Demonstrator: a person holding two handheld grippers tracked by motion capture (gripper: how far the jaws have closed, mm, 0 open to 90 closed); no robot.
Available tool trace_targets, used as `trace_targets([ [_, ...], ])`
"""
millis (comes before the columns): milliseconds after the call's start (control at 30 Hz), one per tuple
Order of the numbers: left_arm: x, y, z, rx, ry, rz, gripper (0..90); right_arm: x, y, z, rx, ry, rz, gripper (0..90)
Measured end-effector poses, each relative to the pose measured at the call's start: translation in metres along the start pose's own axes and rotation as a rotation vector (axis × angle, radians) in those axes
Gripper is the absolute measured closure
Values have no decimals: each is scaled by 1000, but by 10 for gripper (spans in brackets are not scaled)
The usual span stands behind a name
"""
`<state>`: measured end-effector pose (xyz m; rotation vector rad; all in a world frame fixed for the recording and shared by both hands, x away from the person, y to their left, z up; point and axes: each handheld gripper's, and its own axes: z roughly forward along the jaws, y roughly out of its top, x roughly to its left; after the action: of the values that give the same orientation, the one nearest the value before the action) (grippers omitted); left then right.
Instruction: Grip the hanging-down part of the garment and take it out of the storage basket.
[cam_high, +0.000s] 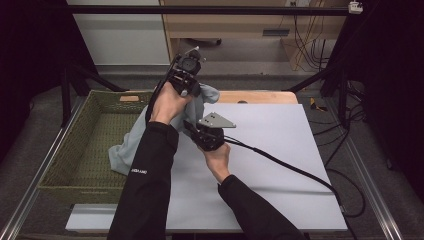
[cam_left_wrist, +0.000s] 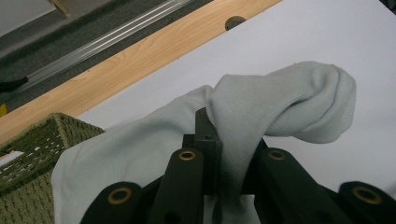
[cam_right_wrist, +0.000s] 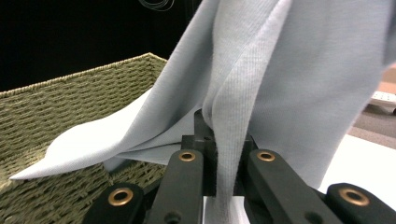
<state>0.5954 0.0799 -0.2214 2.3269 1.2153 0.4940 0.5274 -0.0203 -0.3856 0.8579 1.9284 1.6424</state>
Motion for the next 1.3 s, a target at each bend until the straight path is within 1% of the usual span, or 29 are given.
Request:
trace_targets([
  [33, -2, 0, 1, -18, -1, -22, 825, -3, 0, -7, 2, -6, -4, 872],
  [67, -1, 0, 1, -11, 2, -14, 824, -3, 0, -7, 2, -6, -4, 872],
  [100, -2, 1, 1, -15, 6, -15, 824, -4, 0, -11, -5, -3, 12, 872],
  [133, -3, 1, 2, -14, 1, -17, 825, -6, 0, -14, -12, -5, -5, 872],
  [167, -4, 1, 2, -13, 2, -16, 824, -7, 0, -18, -7, -6, 8, 873],
  [233, -5, 1, 2, -11, 5, -10, 824, -7, 1, -25, -16, 3, 4, 873],
  [267, -6, 2, 3, -11, 3, -14, 825, -9, 1, -33, -16, 1, -16, 873],
  [300, -6, 1, 3, -10, 1, -13, 825, -9, 1, -33, -16, 1, -16, 873],
  [333, -6, 2, 3, -12, 7, -1, 825, -10, 2, -37, -15, -2, -6, 872],
  [367, -7, 1, 4, -10, 0, -12, 825, -11, 2, -40, -22, -1, -13, 872],
  [400, -8, 1, 5, -6, -1, -8, 824, -12, 2, -42, -21, -5, -20, 873],
  [433, -8, 0, 6, -6, -4, -6, 825, -13, 2, -47, -20, -6, -13, 873],
  [533, -10, -1, 8, 4, -7, -2, 825, -18, 2, -57, -33, -14, -30, 873],
  [567, -10, -2, 9, 4, -11, 0, 824, -21, 2, -65, -20, -19, -31, 873],
  [633, -12, -2, 11, 4, -19, 1, 825, -23, 2, -68, -21, -23, -23, 873],
  [667, -13, -2, 11, 2, -20, 3, 824, -25, 2, -71, -11, -26, -35, 873],
  [700, -15, -2, 12, 6, -23, 6, 824, -26, 3, -72, -18, -25, -27, 873],
  [733, -17, -2, 12, 5, -22, 10, 824, -29, 3, -76, -12, -35, -43, 873],
  [767, -18, -2, 12, 2, -25, 11, 824, -30, 4, -78, -10, -36, -37, 873],
  [800, -19, -2, 11, 3, -27, 11, 825, -32, 4, -80, -12, -44, -60, 873],
  [833, -20, -2, 11, 1, -29, 11, 824, -32, 5, -82, -8, -44, -51, 873],
  [900, -21, -2, 10, -1, -31, 15, 824, -33, 6, -86, -3, -55, -75, 873],
  [967, -22, -2, 10, -4, -40, 12, 824, -35, 9, -91, -7, -58, -73, 873],
  [1033, -23, -3, 11, -8, -45, 12, 824, -37, 11, -95, -10, -57, -61, 874],
  [1300, -32, -2, 12, -13, -64, 16, 824, -47, 18, -110, 3, -88, -77, 874],
])
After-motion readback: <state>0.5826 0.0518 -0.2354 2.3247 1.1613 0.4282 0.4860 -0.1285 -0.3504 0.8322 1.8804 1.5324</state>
